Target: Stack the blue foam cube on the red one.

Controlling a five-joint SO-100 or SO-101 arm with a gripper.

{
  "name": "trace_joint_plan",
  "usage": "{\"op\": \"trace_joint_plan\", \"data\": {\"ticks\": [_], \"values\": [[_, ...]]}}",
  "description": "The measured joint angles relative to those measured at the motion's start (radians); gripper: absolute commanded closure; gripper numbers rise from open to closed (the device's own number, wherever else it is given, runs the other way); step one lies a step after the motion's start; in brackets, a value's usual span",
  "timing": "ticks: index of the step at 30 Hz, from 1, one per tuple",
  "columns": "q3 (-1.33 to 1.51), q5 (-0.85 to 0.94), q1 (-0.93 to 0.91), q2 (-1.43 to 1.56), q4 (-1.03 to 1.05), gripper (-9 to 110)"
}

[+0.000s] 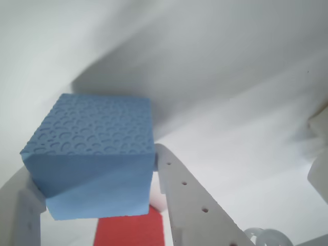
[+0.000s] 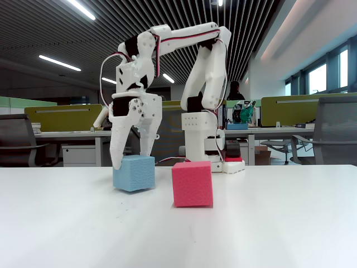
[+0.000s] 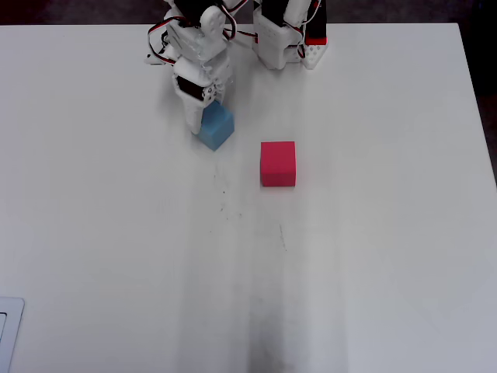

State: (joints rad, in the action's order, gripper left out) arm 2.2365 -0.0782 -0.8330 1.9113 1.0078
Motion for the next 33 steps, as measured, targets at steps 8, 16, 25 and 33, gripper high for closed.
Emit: {"op": "trace_joint_plan", "data": {"ticks": [8, 16, 25, 33], "values": [[-0.083, -0.012, 0.02, 0.002, 0.038, 79], [-0.195, -0.044, 0.084, 0.046, 0.072, 79], [-0.41, -0.094, 0.259, 0.144, 0.16, 80], [-0.469, -0.104, 0.43, 0.186, 0.299, 80]]}}
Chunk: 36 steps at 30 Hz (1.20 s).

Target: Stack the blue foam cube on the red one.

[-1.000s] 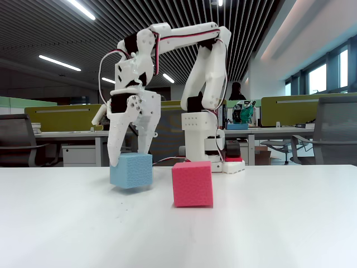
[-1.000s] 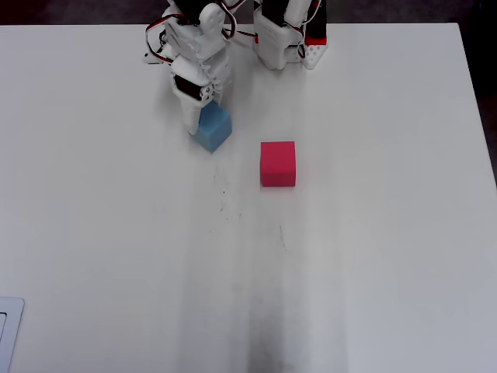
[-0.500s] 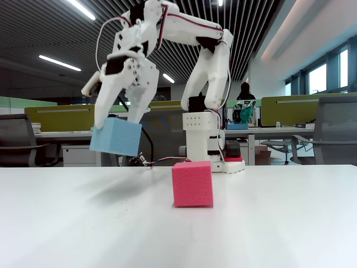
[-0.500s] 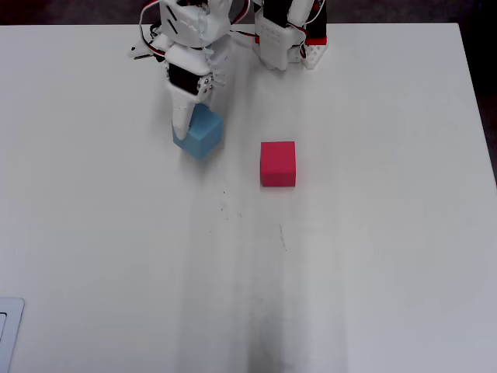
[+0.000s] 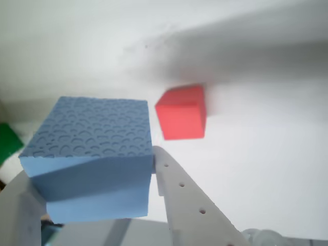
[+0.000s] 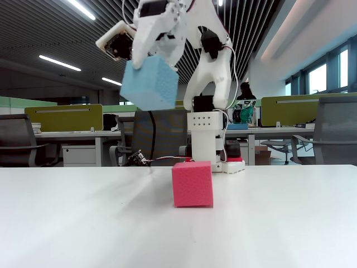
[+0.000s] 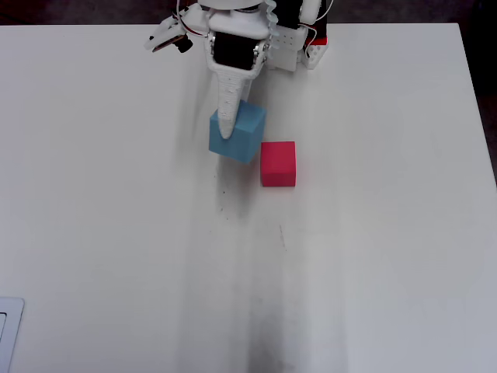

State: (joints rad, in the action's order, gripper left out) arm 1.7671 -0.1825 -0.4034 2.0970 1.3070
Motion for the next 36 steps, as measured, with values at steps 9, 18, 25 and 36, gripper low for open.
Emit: {"op": "trace_joint_plan", "data": {"ticks": [9, 18, 25, 36], "values": [[-0.002, -0.038, 0.092, -0.083, 0.02, 81], [0.041, -0.054, 0.143, -0.196, 0.021, 82], [0.061, -0.06, 0.163, -0.235, 0.018, 82], [0.117, -0.06, 0.161, -0.247, 0.006, 82]]}}
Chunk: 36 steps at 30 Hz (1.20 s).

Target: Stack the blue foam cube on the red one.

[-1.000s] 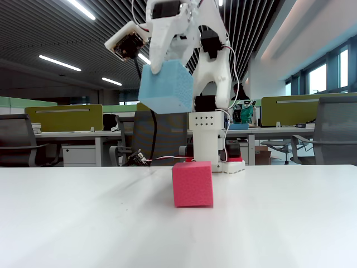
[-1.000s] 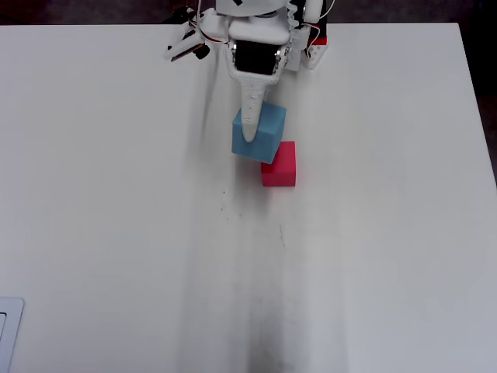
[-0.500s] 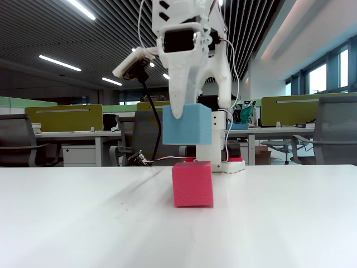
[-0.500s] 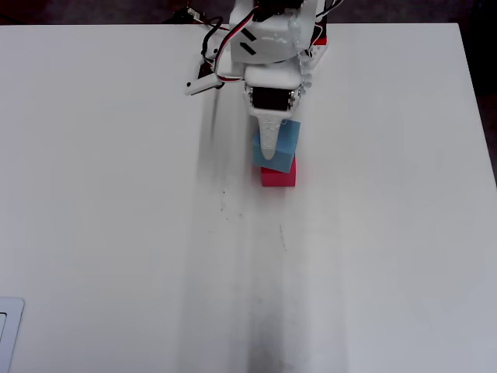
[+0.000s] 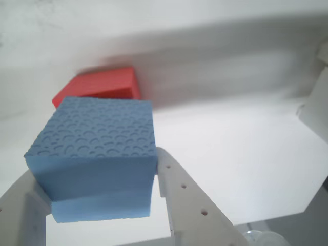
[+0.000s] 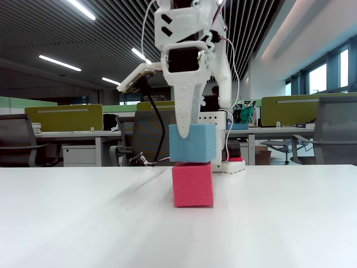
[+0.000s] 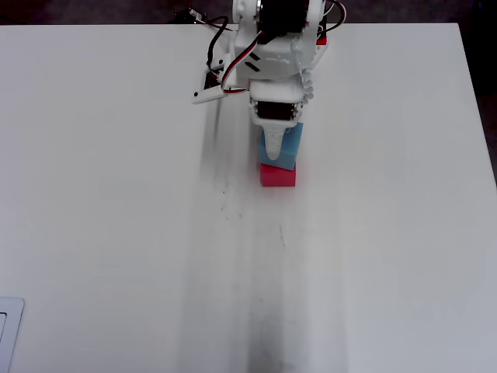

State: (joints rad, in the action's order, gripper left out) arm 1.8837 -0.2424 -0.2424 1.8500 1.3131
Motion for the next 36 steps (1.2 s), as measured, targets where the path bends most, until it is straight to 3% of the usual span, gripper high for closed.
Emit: {"op": "trace_joint_plan", "data": {"ticks": [36], "values": [[0.006, 0.0, -0.035, -0.009, -0.02, 82]]}}
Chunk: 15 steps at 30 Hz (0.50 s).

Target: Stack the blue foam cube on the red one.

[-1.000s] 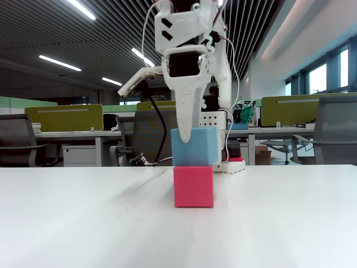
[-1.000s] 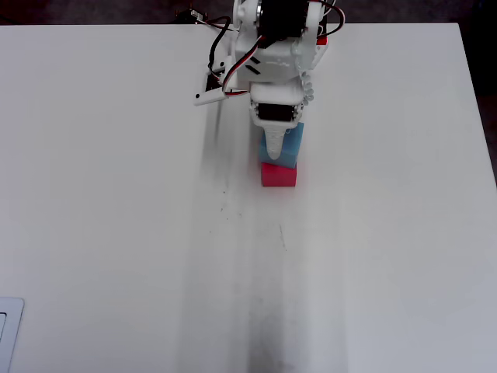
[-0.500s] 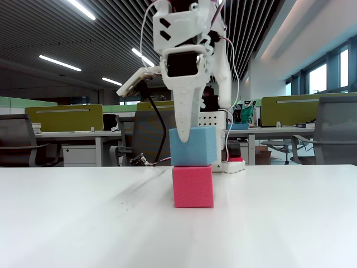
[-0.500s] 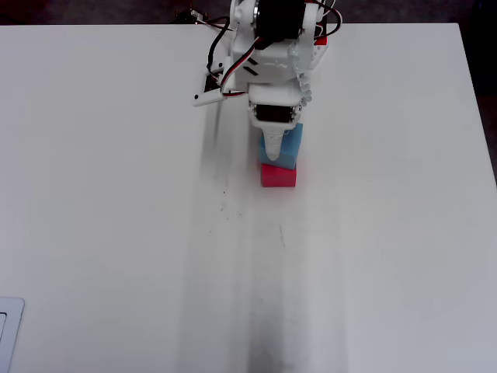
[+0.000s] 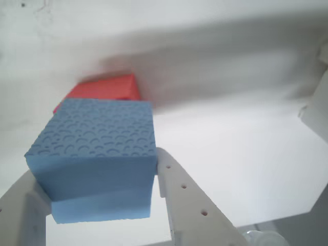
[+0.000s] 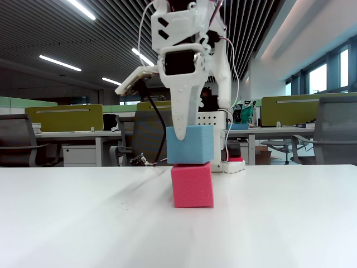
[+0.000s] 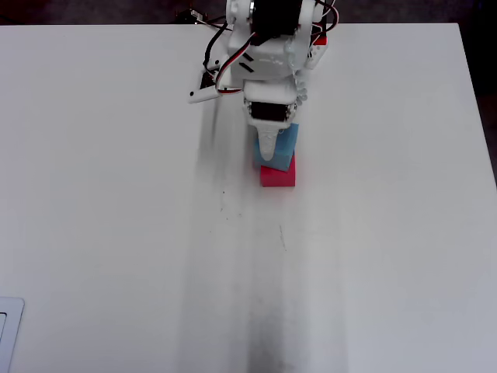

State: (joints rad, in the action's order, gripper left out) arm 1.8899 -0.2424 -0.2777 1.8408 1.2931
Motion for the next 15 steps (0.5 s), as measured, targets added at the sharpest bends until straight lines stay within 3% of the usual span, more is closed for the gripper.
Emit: {"op": "trace_joint_plan", "data": {"ticks": [15], "values": [[0.02, 0.0, -0.009, 0.0, -0.049, 82]]}}
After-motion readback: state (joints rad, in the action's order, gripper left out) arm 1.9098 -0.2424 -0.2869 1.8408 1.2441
